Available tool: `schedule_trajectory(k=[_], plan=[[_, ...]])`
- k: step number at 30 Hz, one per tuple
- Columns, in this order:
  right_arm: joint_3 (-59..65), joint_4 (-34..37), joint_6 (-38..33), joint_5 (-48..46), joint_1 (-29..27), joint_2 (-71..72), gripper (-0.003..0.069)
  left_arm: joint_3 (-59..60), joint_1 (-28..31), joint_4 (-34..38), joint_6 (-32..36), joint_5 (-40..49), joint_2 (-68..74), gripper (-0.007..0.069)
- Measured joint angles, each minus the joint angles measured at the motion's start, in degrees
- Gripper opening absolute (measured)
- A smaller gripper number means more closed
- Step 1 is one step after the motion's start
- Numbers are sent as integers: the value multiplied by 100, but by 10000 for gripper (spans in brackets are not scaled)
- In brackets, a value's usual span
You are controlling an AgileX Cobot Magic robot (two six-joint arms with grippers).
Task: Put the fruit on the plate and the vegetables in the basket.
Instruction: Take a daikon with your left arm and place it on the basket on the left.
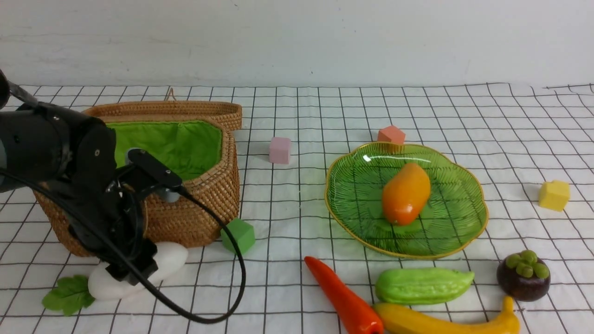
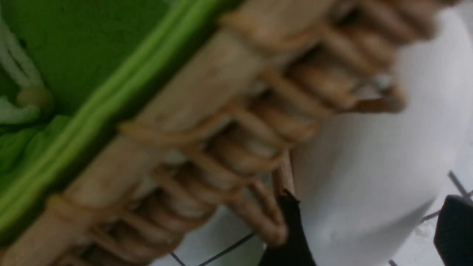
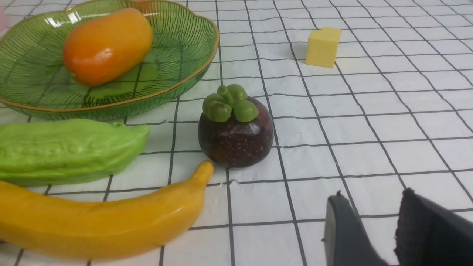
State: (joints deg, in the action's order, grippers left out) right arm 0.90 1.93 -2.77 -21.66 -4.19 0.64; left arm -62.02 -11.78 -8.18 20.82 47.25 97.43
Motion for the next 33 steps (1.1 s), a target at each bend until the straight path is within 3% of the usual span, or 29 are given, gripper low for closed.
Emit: schedule_trajectory(k=[33], plan=[[0, 0, 6, 0, 0, 0, 242, -170, 262, 664, 900, 213, 375, 480]])
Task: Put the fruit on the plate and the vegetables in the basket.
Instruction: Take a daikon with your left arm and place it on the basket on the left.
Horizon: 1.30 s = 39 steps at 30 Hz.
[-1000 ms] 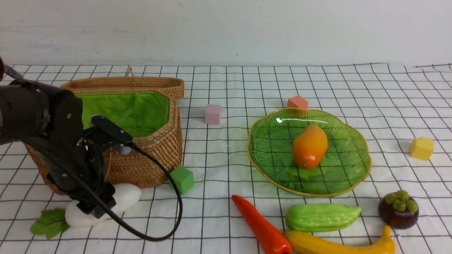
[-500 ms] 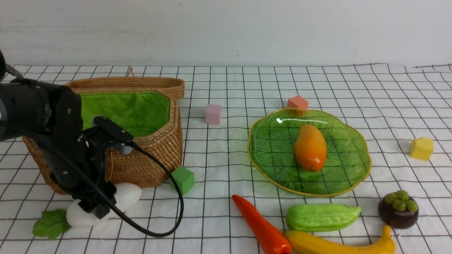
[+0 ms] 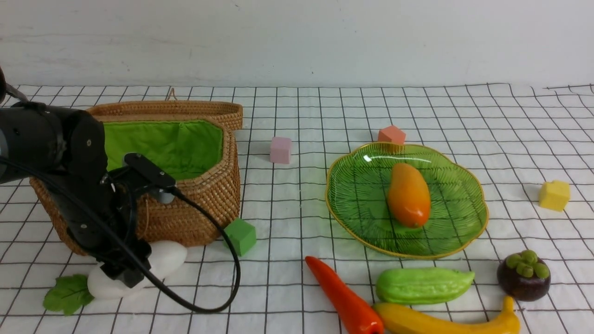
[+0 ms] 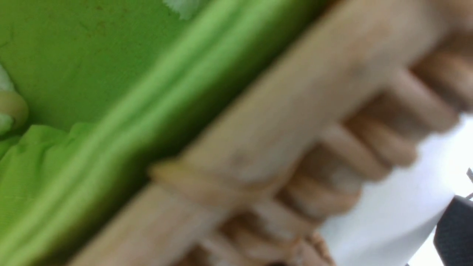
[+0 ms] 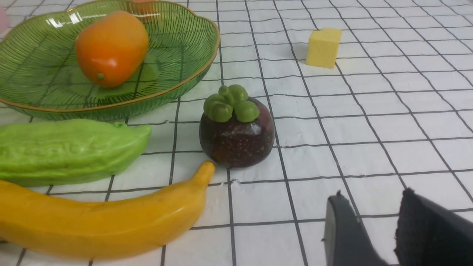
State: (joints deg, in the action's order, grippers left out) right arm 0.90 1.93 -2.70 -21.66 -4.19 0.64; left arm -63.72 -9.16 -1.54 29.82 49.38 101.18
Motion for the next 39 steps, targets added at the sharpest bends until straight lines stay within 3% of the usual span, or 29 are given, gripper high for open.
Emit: schedule_trajectory(k=[18, 22, 25, 39], plan=[[0, 0, 0, 0, 0, 0, 242, -1, 5, 188, -396, 0, -55, 479], [0, 0, 0, 0, 0, 0, 242, 117, 0, 484, -438, 72, -108, 609], [0, 0, -5, 0, 0, 0, 242, 158, -27, 564, -522, 147, -281, 664], [0, 0, -5, 0, 0, 0, 242, 159, -39, 647, -869, 124, -520, 651]])
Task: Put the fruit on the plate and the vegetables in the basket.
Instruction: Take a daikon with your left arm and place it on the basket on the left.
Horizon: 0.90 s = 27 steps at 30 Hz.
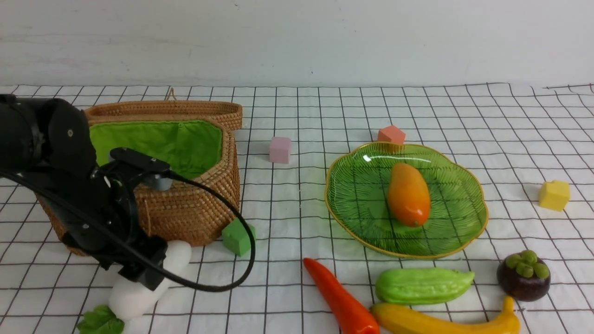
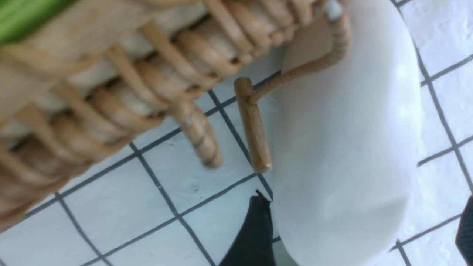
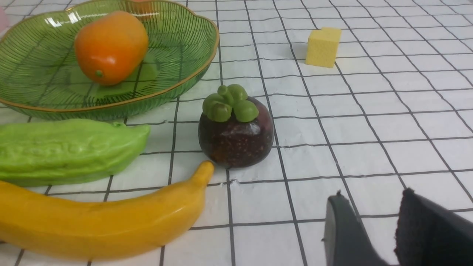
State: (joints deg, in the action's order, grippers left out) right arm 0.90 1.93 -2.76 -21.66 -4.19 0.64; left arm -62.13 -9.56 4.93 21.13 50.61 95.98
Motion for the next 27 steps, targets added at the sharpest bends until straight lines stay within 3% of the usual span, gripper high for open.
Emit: schedule_trajectory(k=[4, 8, 15, 20, 27], plan=[[0, 0, 0, 0, 0, 0, 242, 0, 0, 48, -5, -17, 364, 613], [0, 0, 0, 0, 0, 0, 242, -44, 6, 238, 230, -49, 485, 484], [0, 0, 0, 0, 0, 0, 242, -150, 3, 594, 669, 573, 346, 488], [0, 0, 0, 0, 0, 0, 242, -483, -8, 592, 684, 967, -595, 488], [0, 0, 0, 0, 0, 0, 242, -842, 68, 72, 462, 484, -1603, 488]])
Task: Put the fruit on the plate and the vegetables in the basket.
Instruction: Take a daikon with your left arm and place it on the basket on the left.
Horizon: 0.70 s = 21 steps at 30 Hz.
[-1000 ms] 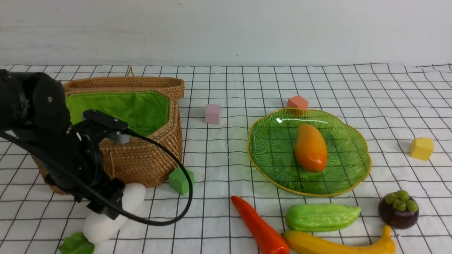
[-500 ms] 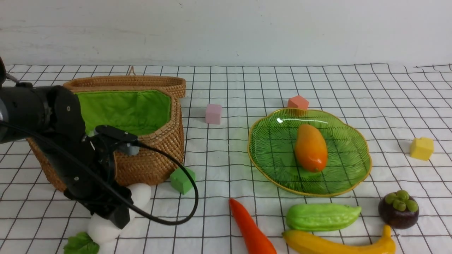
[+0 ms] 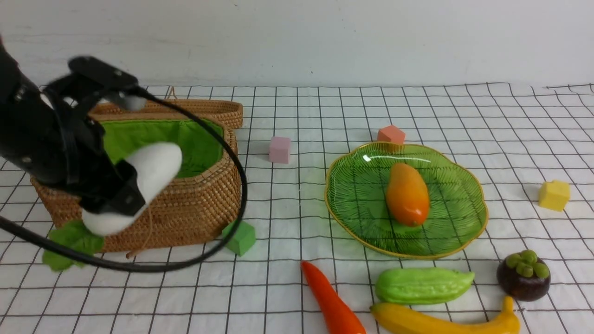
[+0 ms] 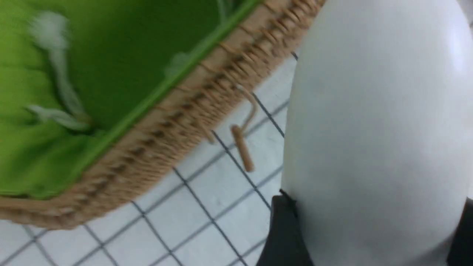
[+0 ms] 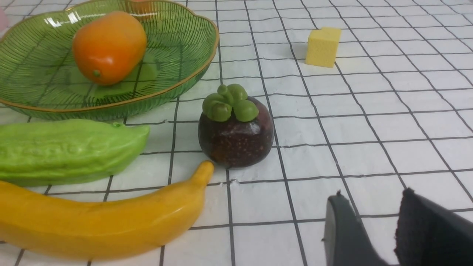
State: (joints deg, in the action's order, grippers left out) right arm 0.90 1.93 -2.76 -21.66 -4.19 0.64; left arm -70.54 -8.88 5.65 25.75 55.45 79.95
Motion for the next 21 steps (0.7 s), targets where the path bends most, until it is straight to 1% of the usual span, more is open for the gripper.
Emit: schedule_trajectory(k=[1, 2, 3, 4, 5, 7, 9, 13, 14, 15, 17, 18, 21], plan=[[0, 0, 0, 0, 0, 0, 242, -52, 110, -228, -351, -520, -62, 488], [0, 6, 0, 0, 0, 0, 242, -64, 160, -337, -554, -918, -55, 488], [0, 6, 0, 0, 0, 0, 242, -64, 180, -395, -669, -1084, -41, 488], [0, 1, 0, 0, 0, 0, 242, -69, 249, -657, -1184, -1698, 52, 488], [0, 1, 0, 0, 0, 0, 242, -71, 275, -828, -1529, -2031, 142, 488], [0, 1, 0, 0, 0, 0, 242, -76, 282, -1033, -1935, -2297, 277, 488], [0, 1, 0, 0, 0, 0, 242, -78, 282, -1433, -2739, -2770, 644, 488], [0, 1, 0, 0, 0, 0, 242, -78, 282, -2058, -3755, -2837, 1218, 488], [0, 1, 0, 0, 0, 0, 242, -78, 282, -2090, -3803, -2831, 1243, 488], [0, 1, 0, 0, 0, 0, 243, -78, 282, -2324, -4159, -2745, 1391, 491], [0, 1, 0, 0, 0, 0, 243, -78, 282, -2501, -4501, -2597, 1452, 528], [0, 1, 0, 0, 0, 0, 243, -83, 282, -2547, -4613, -2525, 1452, 559], [0, 1, 0, 0, 0, 0, 243, -117, 282, -2583, -4774, -2302, 1313, 647]])
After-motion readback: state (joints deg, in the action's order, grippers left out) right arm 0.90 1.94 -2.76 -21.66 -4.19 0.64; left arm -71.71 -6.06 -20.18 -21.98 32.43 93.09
